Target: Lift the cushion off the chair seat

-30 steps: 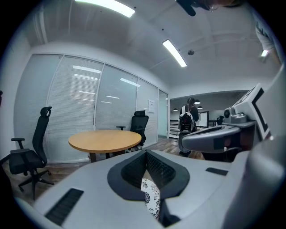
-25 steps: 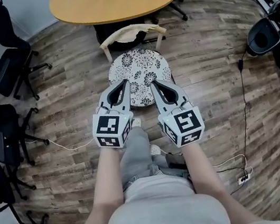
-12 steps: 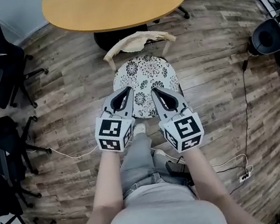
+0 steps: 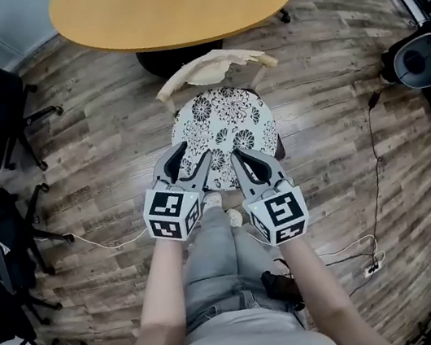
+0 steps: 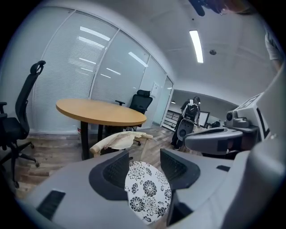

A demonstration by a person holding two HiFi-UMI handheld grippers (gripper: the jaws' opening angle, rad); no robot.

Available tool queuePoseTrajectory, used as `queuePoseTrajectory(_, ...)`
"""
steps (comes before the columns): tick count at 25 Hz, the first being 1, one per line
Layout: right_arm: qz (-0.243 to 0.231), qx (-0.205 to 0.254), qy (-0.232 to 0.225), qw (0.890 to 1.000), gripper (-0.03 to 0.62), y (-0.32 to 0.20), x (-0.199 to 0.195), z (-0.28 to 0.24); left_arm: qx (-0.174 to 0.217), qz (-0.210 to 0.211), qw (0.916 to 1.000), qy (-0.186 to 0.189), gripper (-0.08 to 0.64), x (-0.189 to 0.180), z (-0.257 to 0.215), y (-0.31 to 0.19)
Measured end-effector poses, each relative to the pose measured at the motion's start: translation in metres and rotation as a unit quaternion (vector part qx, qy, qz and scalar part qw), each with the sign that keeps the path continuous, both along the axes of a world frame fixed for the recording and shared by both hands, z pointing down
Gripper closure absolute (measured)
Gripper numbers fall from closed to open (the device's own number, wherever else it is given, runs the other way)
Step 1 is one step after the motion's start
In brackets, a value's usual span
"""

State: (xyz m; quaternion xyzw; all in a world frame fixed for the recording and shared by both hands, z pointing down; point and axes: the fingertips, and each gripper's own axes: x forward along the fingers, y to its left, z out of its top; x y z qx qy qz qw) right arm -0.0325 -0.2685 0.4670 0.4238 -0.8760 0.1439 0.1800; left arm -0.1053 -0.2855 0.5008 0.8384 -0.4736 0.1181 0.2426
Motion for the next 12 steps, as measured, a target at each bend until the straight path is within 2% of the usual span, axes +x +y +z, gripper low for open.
queuePoseTrajectory(5,0.004,-0.01,-0.002,1.0,0.566,-0.009,0.003,0.028,-0.039,0.005,0.9992,-0.003,0.311,0.003,0.037,-0.004)
queuePoseTrajectory(12,-0.003,-0.009,0.007,1.0,0.566,-0.023,0.014,0.068,-0.064,0.002,0.9979,-0.007,0.31,0.006,0.083,-0.014)
